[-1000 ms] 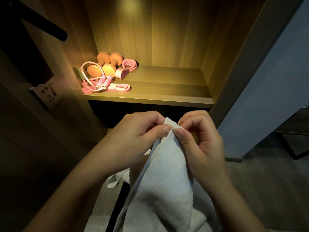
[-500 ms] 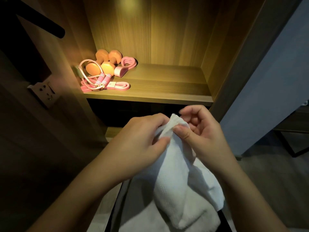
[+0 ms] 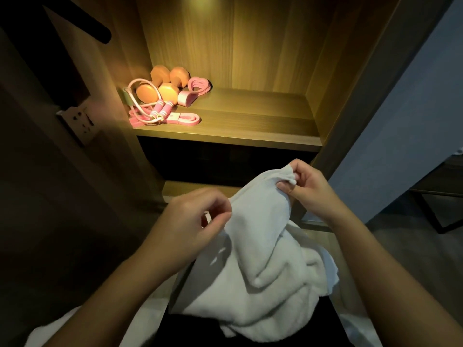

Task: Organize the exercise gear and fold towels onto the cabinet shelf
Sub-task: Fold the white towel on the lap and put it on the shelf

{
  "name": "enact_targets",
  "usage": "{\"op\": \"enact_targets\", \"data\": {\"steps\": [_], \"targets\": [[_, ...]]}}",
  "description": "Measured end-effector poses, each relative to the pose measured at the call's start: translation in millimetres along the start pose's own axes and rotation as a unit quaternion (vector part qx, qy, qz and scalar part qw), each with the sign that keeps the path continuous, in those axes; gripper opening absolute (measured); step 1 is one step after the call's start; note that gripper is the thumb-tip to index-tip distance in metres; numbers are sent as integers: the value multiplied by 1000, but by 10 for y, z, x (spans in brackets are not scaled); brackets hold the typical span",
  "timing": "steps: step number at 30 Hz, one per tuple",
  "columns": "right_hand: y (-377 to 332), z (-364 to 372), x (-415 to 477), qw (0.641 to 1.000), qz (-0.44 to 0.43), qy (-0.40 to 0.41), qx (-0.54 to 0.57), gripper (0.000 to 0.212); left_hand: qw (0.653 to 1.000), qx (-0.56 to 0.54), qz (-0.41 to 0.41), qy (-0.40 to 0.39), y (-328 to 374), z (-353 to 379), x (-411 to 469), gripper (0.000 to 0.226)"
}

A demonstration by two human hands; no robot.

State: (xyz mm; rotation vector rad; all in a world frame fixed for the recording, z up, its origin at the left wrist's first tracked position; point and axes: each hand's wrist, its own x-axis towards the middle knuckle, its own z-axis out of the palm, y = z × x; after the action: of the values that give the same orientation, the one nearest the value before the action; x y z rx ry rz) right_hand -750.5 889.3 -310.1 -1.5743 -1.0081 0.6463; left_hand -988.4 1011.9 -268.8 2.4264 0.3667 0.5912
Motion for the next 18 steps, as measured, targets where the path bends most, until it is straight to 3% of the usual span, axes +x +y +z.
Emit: {"op": "enact_targets", "data": {"steps": [3, 5, 9, 12, 15, 18], "targets": [[180, -38, -29, 1000, 22, 15, 9, 9, 991, 27, -104, -74, -161, 94, -171, 2], [266, -78, -38, 999, 28, 34, 19, 8, 982, 39, -155, -103, -233, 150, -253, 14], [355, -165, -33, 996, 43, 76, 25, 9, 951, 130, -189, -206, -267, 260, -297, 53], [399, -245, -13, 992, 56, 117, 13, 9, 943, 153, -222, -197, -260, 345, -270, 56], [486, -354, -27, 985, 68, 156, 5, 5, 986, 92, -107, -92, -166, 371, -326, 27], [587, -457, -65, 976, 92, 199, -6, 9, 987, 37, 51, -147, -84, 375, -432, 22]]}}
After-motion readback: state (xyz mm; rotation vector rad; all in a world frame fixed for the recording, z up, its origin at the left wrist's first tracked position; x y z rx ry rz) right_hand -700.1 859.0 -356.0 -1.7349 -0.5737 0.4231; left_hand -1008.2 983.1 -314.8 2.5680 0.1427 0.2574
